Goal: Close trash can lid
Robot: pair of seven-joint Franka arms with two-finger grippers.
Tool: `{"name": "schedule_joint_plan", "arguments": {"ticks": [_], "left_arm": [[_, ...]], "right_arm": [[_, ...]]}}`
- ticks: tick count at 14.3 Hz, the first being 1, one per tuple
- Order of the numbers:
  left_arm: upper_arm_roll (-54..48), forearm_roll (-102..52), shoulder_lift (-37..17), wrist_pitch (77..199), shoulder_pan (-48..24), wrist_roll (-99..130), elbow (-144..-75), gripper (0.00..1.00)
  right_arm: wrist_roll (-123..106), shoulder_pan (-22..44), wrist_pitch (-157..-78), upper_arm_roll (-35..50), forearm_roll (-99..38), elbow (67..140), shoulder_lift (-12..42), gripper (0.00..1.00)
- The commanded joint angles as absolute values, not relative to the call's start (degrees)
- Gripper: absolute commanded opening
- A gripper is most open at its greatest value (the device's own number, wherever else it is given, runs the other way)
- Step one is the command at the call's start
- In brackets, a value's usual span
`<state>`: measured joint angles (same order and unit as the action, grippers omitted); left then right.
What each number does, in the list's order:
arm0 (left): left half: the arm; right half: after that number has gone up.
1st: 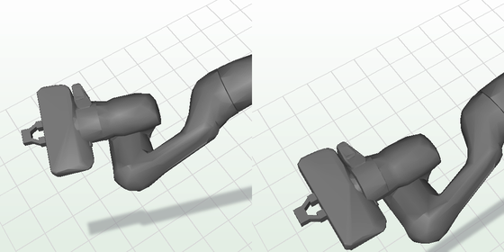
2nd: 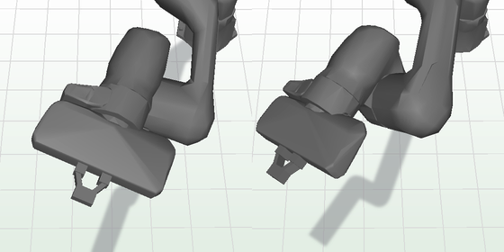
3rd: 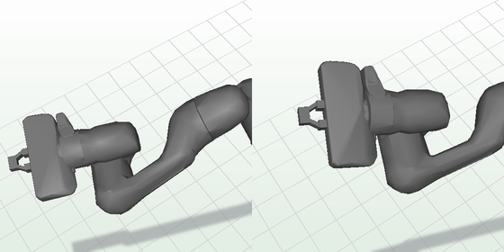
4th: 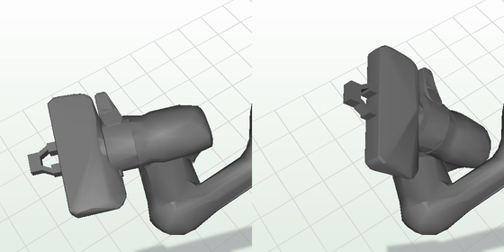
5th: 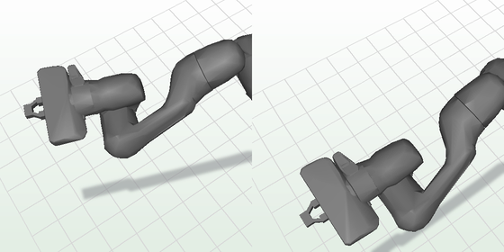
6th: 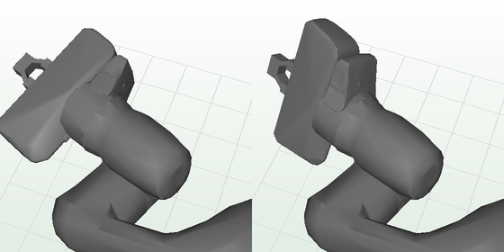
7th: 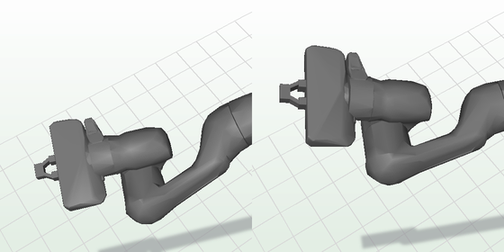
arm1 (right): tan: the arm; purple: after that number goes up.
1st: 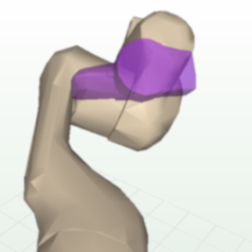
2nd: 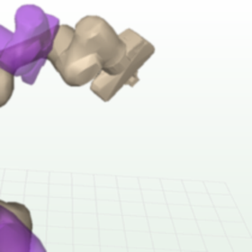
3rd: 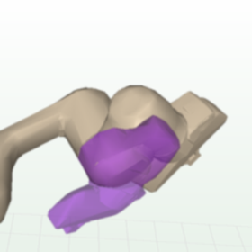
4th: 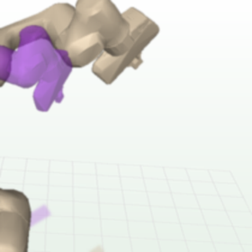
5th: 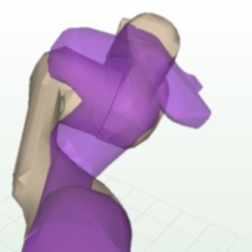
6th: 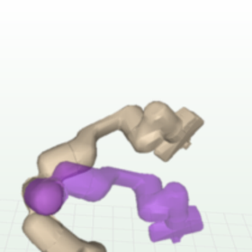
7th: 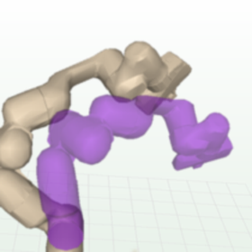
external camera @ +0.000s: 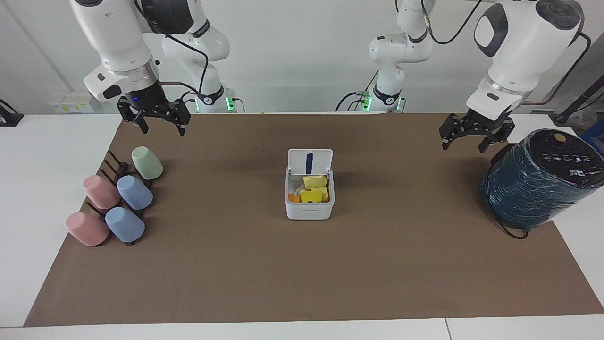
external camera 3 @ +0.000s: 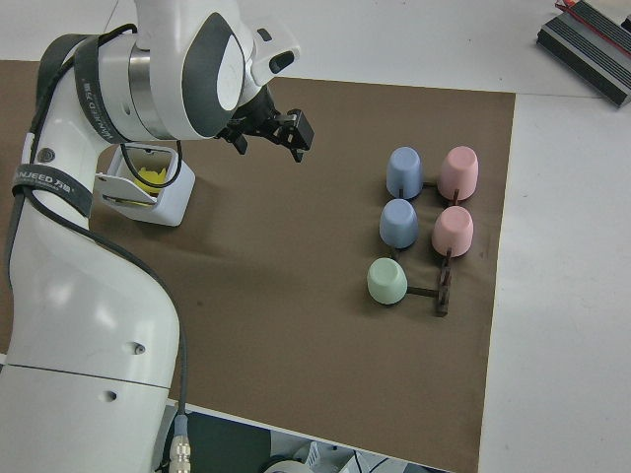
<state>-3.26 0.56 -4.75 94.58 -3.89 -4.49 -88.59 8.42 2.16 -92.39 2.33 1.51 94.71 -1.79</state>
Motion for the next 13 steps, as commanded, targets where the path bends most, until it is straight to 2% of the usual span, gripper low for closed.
{"name": "schedule_joint_plan", "arguments": {"ticks": [1, 2, 4, 7, 10, 13], "left_arm": [[-2.99, 1.23, 1.22, 98.16, -9.38, 1.80, -98.67, 1.00], [-2.99, 1.14, 2.45, 98.96, -12.01, 6.28, -101.05, 0.86], [-2.99, 0.97, 3.77, 99.75, -16.06, 11.23, -103.87, 0.53], [-3.08, 0.79, 6.67, 102.72, -22.48, 15.72, -109.75, 0.26], [-3.08, -0.26, 9.66, 110.89, -29.07, 24.75, -117.14, 0.25], [-3.08, -0.44, 9.32, 115.39, -35.40, 34.34, -119.26, 0.25]], "right_arm": [[8.17, 1.85, -92.64, 2.37, 1.23, 96.33, -3.25, 1.00], [8.17, 1.85, -92.64, 2.37, 1.23, 96.33, -3.25, 1.00], [8.17, 1.85, -92.64, 2.37, 1.23, 96.33, -3.25, 1.00], [8.17, 1.93, -92.64, 2.37, 1.23, 96.33, -3.25, 1.00], [8.17, 1.93, -92.64, 2.37, 1.23, 96.33, -3.25, 1.00], [8.17, 1.93, -92.64, 2.37, 1.23, 96.33, -3.25, 1.00]]}}
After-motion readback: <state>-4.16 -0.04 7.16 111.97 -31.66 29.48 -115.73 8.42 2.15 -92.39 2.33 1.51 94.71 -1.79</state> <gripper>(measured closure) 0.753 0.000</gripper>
